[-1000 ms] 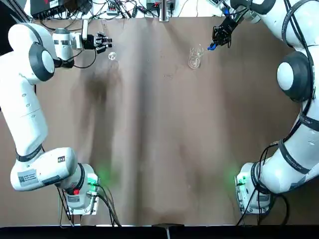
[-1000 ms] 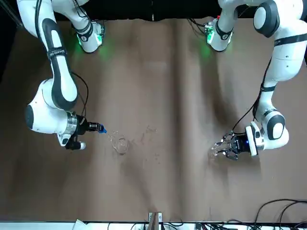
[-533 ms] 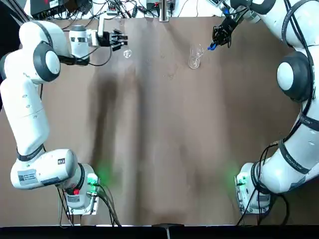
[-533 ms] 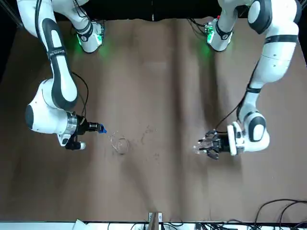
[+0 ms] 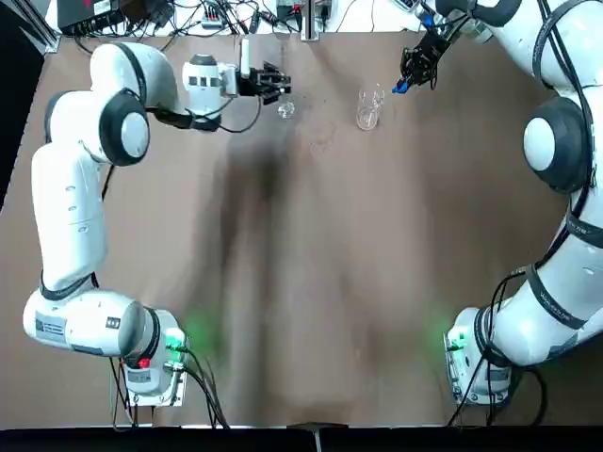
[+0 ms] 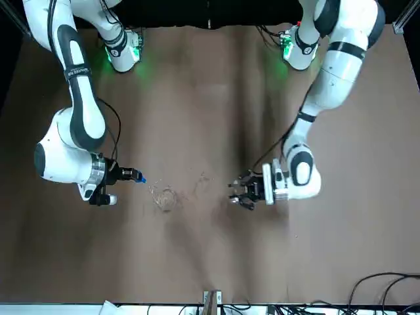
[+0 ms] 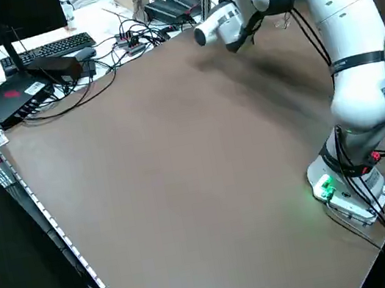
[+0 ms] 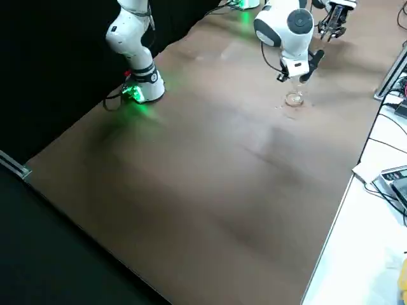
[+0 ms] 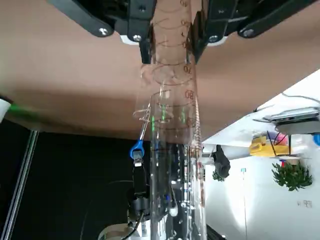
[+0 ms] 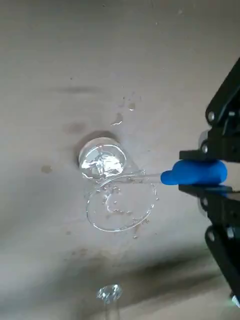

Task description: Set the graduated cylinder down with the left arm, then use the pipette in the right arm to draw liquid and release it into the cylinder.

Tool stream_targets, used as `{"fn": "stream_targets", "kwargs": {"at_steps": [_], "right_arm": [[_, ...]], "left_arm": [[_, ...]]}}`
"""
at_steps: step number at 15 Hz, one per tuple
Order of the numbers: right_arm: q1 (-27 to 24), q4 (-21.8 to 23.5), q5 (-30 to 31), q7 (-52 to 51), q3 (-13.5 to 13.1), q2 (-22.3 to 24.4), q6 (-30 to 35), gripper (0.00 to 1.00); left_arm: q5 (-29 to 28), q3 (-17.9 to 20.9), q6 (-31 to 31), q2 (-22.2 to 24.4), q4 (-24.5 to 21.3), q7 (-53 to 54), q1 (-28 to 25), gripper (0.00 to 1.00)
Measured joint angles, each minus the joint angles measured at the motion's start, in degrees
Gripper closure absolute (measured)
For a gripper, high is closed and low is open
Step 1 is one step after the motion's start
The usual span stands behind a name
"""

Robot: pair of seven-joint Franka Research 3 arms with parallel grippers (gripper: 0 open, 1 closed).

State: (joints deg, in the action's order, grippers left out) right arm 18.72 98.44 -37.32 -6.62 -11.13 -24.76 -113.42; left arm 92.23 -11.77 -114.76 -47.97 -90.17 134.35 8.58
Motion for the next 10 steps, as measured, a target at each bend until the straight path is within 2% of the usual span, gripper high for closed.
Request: {"fn": "stream_targets", "kwargs": {"at_steps": [1,4,5,10], "right_arm": [[0.0,0.0,0.0,0.0,0.0,0.0,0.0,0.74],[0.0,-0.1,0.0,0.0,0.0,0.0,0.0,0.71],[0.0,-0.2,0.0,0.0,0.0,0.0,0.0,0.70],[0.3,-0.2,0.0,0.0,0.1,0.0,0.0,0.68]], "left_arm": [[2.0,0.0,-0.9,0.0,0.0,0.8,1.8,0.66],[7.5,0.0,-4.6,-0.1,0.0,2.5,6.2,0.66],[10.8,0.1,-7.5,-0.2,0.0,2.7,8.6,0.66],[13.9,0.2,-10.6,-1.1,0.3,3.0,12.1,0.66]]}}
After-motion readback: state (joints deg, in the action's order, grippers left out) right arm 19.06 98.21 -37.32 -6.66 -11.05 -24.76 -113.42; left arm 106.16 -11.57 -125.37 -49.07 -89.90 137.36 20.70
